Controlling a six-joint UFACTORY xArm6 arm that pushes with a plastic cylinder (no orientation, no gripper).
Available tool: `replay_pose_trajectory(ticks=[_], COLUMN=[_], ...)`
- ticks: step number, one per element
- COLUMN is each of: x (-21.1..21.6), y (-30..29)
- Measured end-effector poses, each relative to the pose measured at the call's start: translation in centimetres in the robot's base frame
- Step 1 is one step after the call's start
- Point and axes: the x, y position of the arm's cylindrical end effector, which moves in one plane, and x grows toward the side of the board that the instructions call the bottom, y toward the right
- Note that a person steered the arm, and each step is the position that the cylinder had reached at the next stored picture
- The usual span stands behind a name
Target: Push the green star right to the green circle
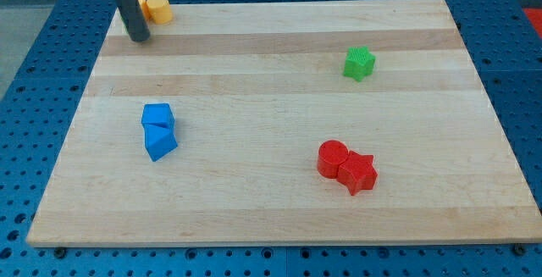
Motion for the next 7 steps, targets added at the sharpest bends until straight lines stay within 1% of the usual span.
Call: replay_pose_trajectory(ticks=[1,2,3,4,5,7], x=[0.1,0.1,1.0,6.5,9.2,4.7], y=[10.8,23.2,35.0,41.0,38.3,29.7])
